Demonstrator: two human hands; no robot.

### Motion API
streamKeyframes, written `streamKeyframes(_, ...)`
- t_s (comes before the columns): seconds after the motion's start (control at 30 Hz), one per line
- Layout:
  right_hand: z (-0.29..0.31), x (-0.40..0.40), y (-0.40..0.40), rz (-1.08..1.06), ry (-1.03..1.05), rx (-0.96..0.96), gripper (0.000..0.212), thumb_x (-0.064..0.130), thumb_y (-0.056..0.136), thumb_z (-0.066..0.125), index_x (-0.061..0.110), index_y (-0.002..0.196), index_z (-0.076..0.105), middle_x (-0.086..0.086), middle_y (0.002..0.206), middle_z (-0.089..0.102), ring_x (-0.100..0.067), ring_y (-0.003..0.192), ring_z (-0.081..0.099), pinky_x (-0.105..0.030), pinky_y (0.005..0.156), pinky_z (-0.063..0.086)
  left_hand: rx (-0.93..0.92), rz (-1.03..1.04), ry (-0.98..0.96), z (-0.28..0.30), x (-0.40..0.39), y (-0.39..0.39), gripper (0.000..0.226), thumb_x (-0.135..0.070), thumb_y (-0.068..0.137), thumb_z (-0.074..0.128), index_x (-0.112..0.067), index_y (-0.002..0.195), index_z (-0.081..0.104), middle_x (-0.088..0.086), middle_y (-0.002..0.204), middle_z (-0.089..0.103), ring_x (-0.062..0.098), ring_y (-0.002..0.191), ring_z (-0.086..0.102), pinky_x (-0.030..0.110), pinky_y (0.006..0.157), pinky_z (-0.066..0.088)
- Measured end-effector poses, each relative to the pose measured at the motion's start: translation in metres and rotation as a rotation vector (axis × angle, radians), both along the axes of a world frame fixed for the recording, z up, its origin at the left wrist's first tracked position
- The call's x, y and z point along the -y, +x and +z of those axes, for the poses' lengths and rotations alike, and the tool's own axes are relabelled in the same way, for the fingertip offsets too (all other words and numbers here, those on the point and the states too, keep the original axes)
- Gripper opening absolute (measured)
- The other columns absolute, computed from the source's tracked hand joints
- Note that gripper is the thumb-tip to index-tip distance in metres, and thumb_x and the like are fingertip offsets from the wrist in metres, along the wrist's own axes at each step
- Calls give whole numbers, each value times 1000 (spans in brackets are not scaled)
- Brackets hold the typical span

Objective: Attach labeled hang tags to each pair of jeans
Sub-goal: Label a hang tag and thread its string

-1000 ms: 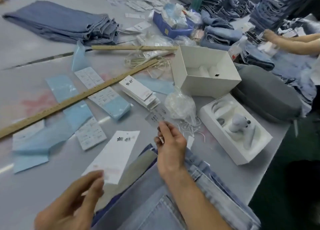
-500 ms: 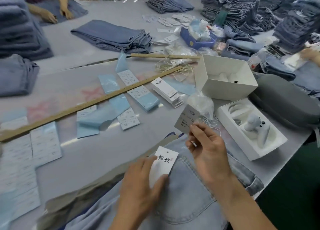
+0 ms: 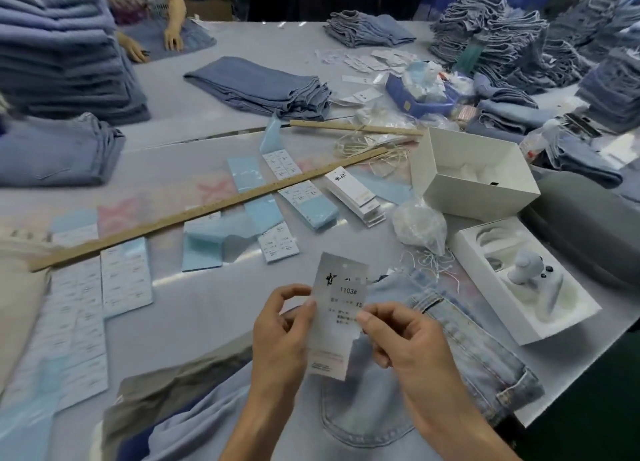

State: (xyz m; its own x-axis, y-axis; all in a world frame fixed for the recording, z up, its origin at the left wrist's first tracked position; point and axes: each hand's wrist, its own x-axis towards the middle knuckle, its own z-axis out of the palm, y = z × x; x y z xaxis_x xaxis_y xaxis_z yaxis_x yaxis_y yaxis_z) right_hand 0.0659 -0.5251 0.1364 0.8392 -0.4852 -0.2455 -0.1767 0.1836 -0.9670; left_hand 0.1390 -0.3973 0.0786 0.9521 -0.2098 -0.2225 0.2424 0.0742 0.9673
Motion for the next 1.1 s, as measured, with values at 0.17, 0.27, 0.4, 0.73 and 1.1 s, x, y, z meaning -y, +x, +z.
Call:
streamKeyframes(0.17,-4,-1,3,49,-179,-40,15,8,86,75,21,79,78,0,71,73,-3,62,61,-13,57,46,-64,53,-203,18,-5,-8,7,-33,94,60,-36,98,65,10,87,79,26,76,77,30,56,59)
streamKeyframes(0.27,-6,-1,2,79,-202,-86,7,17,85,77,23,81,78,-4,77,75,-13,71,67,-23,67,54,-68,85,-255,21,-3,-9,16,-34,88,61,-35,100,71,10,92,79,27,80,77,31,59,60)
streamKeyframes(0.4,-7,-3,1,75,-249,-104,12,15,85,78,24,78,76,-3,78,76,-16,77,73,-23,69,58,-48,86,-302,22,0,-15,18,-33,88,65,-34,103,75,8,99,78,25,88,76,28,65,59)
streamKeyframes(0.73,-18,-15,-6,-89,-606,-55,37,25,69,92,31,91,63,5,73,53,-7,60,49,-14,56,42,53,227,-270,21,6,-32,13,-19,83,73,-22,94,78,10,92,79,22,82,76,28,68,61)
streamKeyframes(1.1,-5,2,-13,371,-827,58,29,32,100,43,39,124,58,19,77,63,-5,68,60,-17,64,46,-18,171,-268,23,-20,-28,20,-34,82,72,-17,76,63,9,83,73,20,69,64,30,59,53)
